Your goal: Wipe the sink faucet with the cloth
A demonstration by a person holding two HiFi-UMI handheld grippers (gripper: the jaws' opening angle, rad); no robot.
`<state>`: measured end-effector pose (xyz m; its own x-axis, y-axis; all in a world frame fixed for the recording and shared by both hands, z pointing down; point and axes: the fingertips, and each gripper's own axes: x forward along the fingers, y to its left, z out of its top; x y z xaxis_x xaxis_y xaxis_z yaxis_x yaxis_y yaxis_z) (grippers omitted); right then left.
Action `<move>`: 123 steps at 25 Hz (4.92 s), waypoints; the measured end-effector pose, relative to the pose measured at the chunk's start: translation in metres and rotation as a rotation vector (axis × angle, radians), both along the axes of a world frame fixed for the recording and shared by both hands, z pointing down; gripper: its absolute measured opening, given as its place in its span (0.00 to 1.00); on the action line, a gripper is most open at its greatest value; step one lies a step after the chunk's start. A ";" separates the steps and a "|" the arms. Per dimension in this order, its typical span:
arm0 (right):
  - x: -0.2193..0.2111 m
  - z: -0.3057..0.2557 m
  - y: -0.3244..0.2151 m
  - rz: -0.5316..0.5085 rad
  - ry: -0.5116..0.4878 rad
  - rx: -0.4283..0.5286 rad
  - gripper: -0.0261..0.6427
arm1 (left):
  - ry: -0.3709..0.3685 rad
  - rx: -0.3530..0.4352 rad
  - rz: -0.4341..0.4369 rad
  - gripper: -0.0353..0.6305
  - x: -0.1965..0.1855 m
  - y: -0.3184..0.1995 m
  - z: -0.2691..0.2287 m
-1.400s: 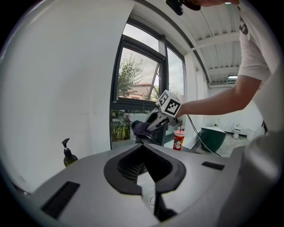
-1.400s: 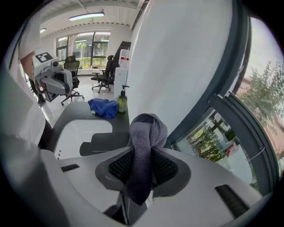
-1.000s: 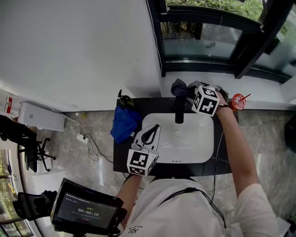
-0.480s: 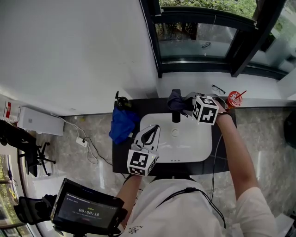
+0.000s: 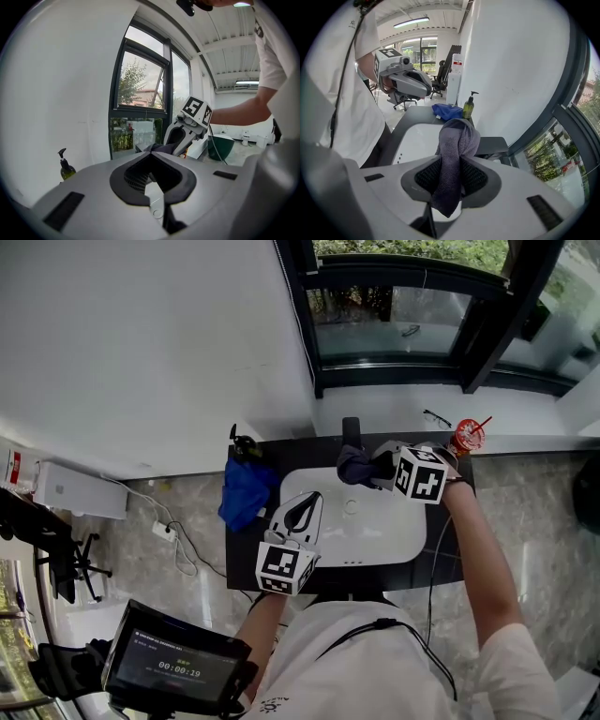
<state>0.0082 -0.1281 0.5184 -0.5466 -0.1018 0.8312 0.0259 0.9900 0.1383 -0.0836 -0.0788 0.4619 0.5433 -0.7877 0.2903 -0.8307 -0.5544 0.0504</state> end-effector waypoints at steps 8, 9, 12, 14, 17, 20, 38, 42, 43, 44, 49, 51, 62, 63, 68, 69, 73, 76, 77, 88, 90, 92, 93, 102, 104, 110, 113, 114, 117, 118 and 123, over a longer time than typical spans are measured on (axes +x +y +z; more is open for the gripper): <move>0.010 -0.041 -0.032 0.113 -0.154 0.010 0.20 | -0.001 0.005 0.004 0.04 0.001 0.003 -0.001; 0.011 -0.046 -0.044 0.140 -0.176 0.026 0.20 | -0.001 0.005 0.004 0.04 0.001 0.002 -0.001; 0.012 -0.057 -0.079 0.207 -0.180 0.116 0.20 | -0.004 0.005 0.006 0.04 0.001 0.000 -0.001; 0.009 -0.059 -0.099 0.233 -0.149 0.186 0.20 | -0.006 0.001 0.003 0.04 0.000 0.000 0.000; 0.004 -0.050 -0.121 0.242 -0.081 0.277 0.20 | -0.010 -0.004 -0.008 0.04 -0.003 0.000 0.001; 0.002 -0.034 -0.134 0.241 -0.016 0.304 0.20 | -0.013 -0.005 -0.018 0.04 -0.006 -0.001 0.001; -0.005 0.002 -0.076 0.024 0.089 0.183 0.20 | -0.012 -0.003 -0.026 0.04 -0.008 -0.002 0.000; -0.006 0.004 -0.051 -0.009 0.082 0.145 0.20 | -0.010 -0.001 -0.008 0.04 -0.003 -0.003 -0.002; -0.006 0.005 -0.046 -0.015 0.079 0.136 0.20 | -0.009 -0.001 -0.004 0.04 -0.001 -0.002 -0.002; -0.006 0.005 -0.040 -0.020 0.075 0.127 0.20 | -0.008 -0.001 0.000 0.04 0.000 -0.002 -0.003; -0.004 0.007 -0.013 -0.023 0.043 0.074 0.20 | -0.003 -0.001 0.018 0.04 0.006 0.000 -0.003; -0.002 0.005 -0.004 -0.013 0.016 0.058 0.20 | -0.001 0.000 0.021 0.04 0.007 0.000 -0.004; 0.090 0.018 -0.055 0.409 -0.055 0.008 0.20 | 0.006 0.017 0.025 0.04 0.008 0.003 -0.011; 0.094 0.029 -0.062 0.439 -0.040 0.017 0.20 | 0.003 0.014 0.023 0.04 0.007 0.003 -0.011; 0.089 0.078 -0.083 0.585 0.006 0.011 0.20 | -0.005 0.000 0.006 0.04 0.002 0.006 -0.008; 0.085 0.088 -0.083 0.602 0.022 -0.005 0.20 | -0.005 -0.002 0.001 0.04 0.001 0.006 -0.008; 0.065 0.120 -0.083 0.681 0.045 -0.085 0.20 | -0.006 -0.013 -0.021 0.04 -0.003 0.007 -0.005; 0.058 0.138 -0.083 0.721 0.070 -0.123 0.20 | -0.009 -0.017 -0.034 0.04 -0.006 0.007 -0.004; 0.054 0.141 -0.082 0.714 0.079 -0.129 0.20 | -0.010 -0.019 -0.038 0.04 -0.008 0.008 -0.003; 0.026 0.124 -0.071 0.631 -0.133 -0.214 0.20 | -0.017 -0.028 -0.041 0.04 -0.014 0.011 0.000; 0.026 0.112 -0.071 0.618 -0.184 -0.209 0.20 | -0.012 -0.026 -0.036 0.04 -0.012 0.010 -0.001; 0.027 0.098 -0.071 0.607 -0.243 -0.210 0.20 | -0.009 -0.024 -0.030 0.04 -0.009 0.008 -0.003; 0.027 0.091 -0.071 0.605 -0.276 -0.214 0.20 | -0.008 -0.023 -0.026 0.04 -0.008 0.009 -0.004; 0.030 0.035 -0.074 0.595 -0.494 -0.211 0.20 | -0.003 -0.020 -0.003 0.04 0.001 0.007 -0.008; 0.030 0.021 -0.078 0.597 -0.531 -0.197 0.20 | -0.002 -0.025 -0.005 0.04 0.000 0.007 -0.007; 0.049 -0.016 -0.099 0.724 -0.770 -0.240 0.20 | 0.002 -0.022 -0.001 0.04 0.004 0.007 -0.010; 0.063 -0.001 -0.111 0.825 -0.736 -0.194 0.20 | 0.001 -0.022 -0.007 0.04 0.003 0.007 -0.010; 0.066 0.008 -0.113 0.854 -0.707 -0.182 0.20 | 0.000 -0.024 -0.010 0.04 0.002 0.008 -0.009; 0.069 0.043 -0.111 0.919 -0.610 -0.180 0.20 | -0.003 -0.030 -0.022 0.04 -0.001 0.009 -0.006; 0.068 0.056 -0.108 0.931 -0.576 -0.186 0.20 | -0.004 -0.031 -0.026 0.04 -0.003 0.009 -0.006; 0.057 0.106 -0.092 0.974 -0.441 -0.219 0.20 | -0.006 -0.034 -0.047 0.04 -0.011 0.010 -0.005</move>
